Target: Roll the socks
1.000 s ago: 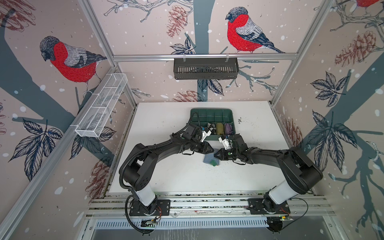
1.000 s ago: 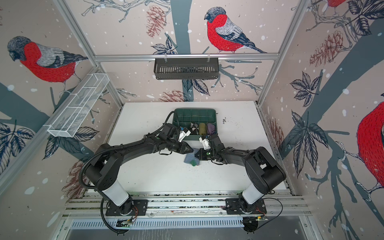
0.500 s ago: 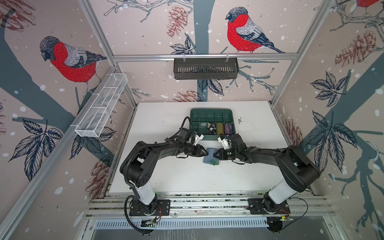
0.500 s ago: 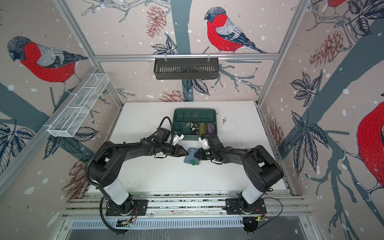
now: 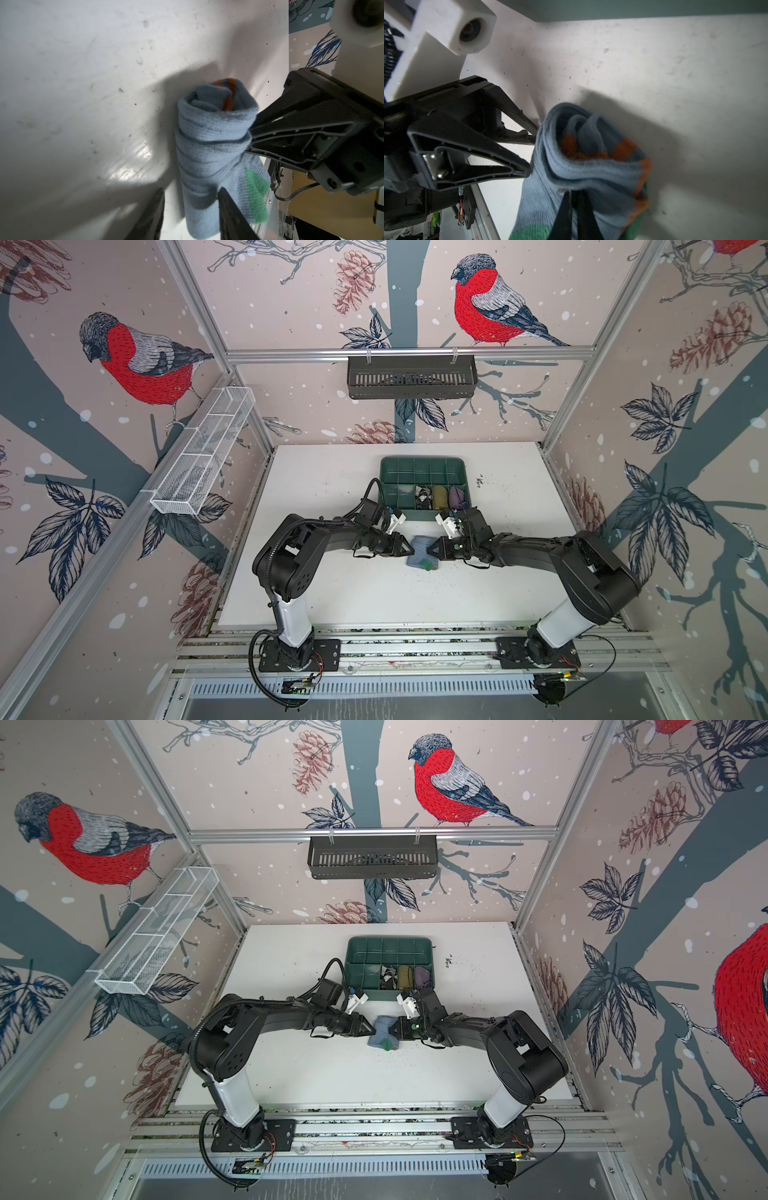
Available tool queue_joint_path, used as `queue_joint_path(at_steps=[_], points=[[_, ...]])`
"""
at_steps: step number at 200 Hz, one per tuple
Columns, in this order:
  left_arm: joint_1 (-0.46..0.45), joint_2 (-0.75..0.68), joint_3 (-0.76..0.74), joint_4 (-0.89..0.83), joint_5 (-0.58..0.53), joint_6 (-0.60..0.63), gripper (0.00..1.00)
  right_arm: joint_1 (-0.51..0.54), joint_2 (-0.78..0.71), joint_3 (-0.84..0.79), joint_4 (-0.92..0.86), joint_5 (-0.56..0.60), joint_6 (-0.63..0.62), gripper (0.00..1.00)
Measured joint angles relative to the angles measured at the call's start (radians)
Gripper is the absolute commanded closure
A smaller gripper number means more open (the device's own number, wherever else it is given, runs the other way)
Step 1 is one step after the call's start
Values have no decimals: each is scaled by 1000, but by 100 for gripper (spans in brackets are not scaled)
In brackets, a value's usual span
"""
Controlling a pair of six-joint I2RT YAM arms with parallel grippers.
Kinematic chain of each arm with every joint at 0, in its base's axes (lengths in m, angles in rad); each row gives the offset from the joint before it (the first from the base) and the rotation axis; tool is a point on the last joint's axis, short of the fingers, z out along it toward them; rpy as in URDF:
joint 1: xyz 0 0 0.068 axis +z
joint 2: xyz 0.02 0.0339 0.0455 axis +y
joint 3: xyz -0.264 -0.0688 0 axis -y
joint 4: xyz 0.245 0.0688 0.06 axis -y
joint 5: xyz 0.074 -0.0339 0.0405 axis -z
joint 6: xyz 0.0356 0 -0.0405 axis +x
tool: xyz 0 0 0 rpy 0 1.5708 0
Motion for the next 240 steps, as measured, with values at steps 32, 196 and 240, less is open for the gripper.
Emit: queue_joint_path(at_steps=[32,196,240], points=[[0,21,-7,51,40,-3,57,0,0,0,0,0,0,89],[-39,119,-10,248,176,-72,57,7,10,6,3,3,-2,90],[-49,137,-16,311,193,-121,59,11,10,7,7,19,-1,90]])
